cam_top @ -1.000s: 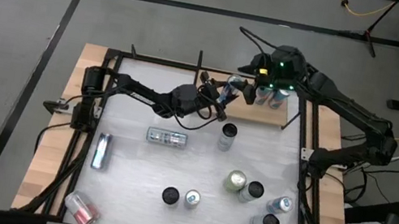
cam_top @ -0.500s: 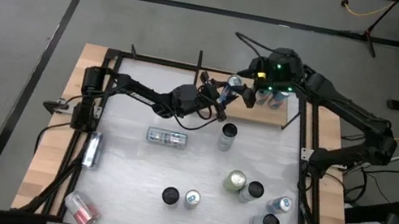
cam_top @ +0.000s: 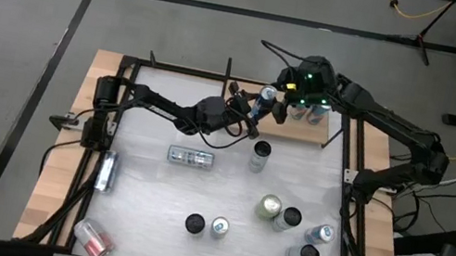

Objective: Place canned beverage on shelf
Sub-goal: Put the blue soda can on the shelf aligned with the other blue soda cans

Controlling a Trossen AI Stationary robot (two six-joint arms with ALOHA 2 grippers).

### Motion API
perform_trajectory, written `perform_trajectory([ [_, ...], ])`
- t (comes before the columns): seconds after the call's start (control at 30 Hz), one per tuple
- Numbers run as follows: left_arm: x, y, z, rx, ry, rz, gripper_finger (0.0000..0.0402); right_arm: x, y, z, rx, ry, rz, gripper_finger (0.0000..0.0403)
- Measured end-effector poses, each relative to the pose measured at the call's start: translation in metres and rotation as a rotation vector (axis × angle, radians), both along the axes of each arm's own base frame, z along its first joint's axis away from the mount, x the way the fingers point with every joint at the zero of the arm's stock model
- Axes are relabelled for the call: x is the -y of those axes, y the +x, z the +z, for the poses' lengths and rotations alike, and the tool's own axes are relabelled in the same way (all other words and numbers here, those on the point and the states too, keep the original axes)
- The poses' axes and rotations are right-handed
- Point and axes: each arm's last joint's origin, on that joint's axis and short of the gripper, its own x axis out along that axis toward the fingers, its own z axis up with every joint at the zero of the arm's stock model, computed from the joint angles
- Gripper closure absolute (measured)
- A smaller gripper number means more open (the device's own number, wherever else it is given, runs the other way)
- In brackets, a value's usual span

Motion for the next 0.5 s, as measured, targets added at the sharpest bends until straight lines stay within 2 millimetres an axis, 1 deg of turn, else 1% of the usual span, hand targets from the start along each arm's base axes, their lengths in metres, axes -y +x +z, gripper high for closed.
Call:
perform_trajectory([
  [0.1, 0.0, 0.0, 0.0, 0.0, 0.0, 0.001, 0.0184, 0.0024, 0.0045, -0.0067, -0.022, 0.012, 0.0, 0.0095],
  [0.23, 0.0, 0.0, 0.0, 0.0, 0.0, 0.002, 0.0184, 0.0031, 0.0056, -0.008, -0.028, 0.008, -0.008, 0.0106],
  [0.33, 0.0, 0.0, 0.0, 0.0, 0.0, 0.001, 0.0177, 0.003, 0.0057, -0.0079, -0.026, 0.007, -0.007, 0.0138],
  [0.47, -0.0001, 0.0, -0.0001, 0.0, -0.001, 0.002, 0.0155, 0.0031, 0.0056, -0.0078, -0.026, 0.006, -0.006, 0.0191],
  [0.5, -0.0001, 0.0, -0.0001, -0.001, -0.001, 0.002, 0.0148, 0.0031, 0.0056, -0.0078, -0.026, 0.006, -0.006, 0.0193],
])
